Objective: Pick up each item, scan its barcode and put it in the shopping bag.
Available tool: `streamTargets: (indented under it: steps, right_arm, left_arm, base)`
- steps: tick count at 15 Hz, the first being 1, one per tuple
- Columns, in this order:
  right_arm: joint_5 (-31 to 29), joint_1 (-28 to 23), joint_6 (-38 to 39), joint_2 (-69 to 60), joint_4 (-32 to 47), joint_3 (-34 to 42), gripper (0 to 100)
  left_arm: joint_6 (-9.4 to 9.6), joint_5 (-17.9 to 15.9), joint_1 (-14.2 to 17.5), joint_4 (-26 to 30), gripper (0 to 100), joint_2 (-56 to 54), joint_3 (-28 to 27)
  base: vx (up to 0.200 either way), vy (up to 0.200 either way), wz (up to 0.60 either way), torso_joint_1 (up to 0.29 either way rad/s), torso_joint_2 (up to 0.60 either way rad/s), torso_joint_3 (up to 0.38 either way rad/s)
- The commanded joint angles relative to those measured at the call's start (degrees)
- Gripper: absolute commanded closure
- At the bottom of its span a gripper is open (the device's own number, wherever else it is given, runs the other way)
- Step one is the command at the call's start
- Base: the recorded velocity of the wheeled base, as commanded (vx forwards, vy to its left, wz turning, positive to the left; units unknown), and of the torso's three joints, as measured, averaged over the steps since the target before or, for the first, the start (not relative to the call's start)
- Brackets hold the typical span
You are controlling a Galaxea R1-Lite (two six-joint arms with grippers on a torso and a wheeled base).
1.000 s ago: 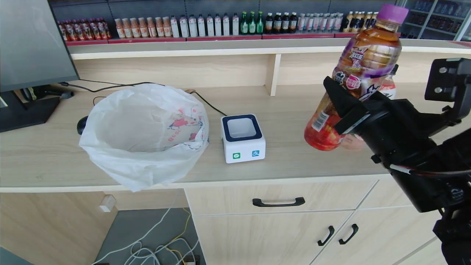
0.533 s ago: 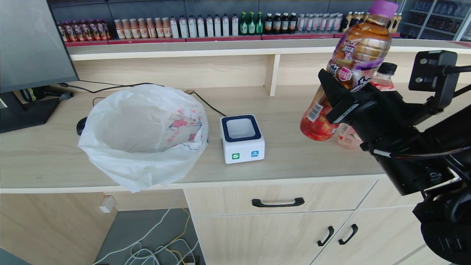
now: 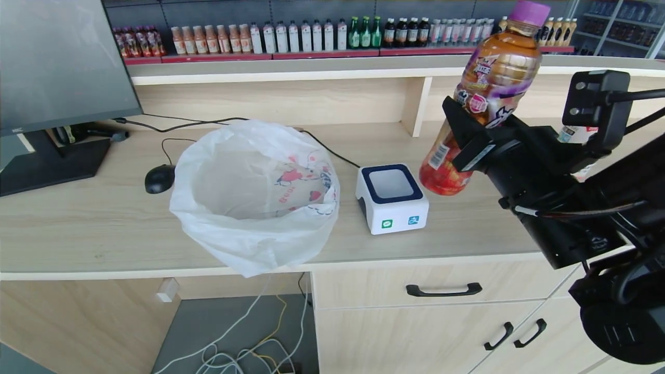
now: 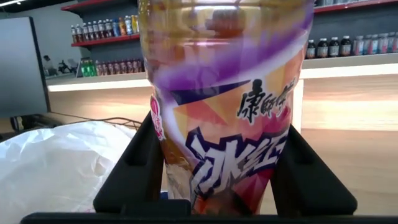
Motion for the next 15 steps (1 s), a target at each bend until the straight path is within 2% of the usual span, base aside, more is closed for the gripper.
streamTargets:
  steps: [1,2,5,11,15]
  right_arm:
    - [0.10,0.03,-0.32,0.03,-0.12,0.55,100]
    - [0.10,0.12,-0.59,-0.05,-0.12,0.73,100]
    - [3.70,-0.06,-9.38,-0.23,0.06,2.57,100]
    - [5.11,-0.50,-23.44,0.39,0.41,1.87,100]
    - [13.89,-0.23,-33.11,2.67,2.61,-1.03,100]
  left_arm:
    - [0.09,0.01,0.00,-0.02,0,-0.02,0.01]
    - [0.09,0.01,0.00,-0.02,0,-0.02,0.01]
    - [0.09,0.01,0.00,-0.02,0,-0.02,0.01]
    - [0.00,0.01,0.00,-0.02,0,-0.02,0.01]
    - [0.00,0.01,0.00,0.06,0,-0.02,0.01]
  base:
    - [0.000,0.000,0.00,0.000,0.00,0.000]
    - [0.000,0.000,0.00,0.000,0.00,0.000]
    - [0.000,0.000,0.00,0.000,0.00,0.000]
    - [0.000,0.000,0.00,0.000,0.00,0.000]
    - [0.000,0.000,0.00,0.000,0.00,0.000]
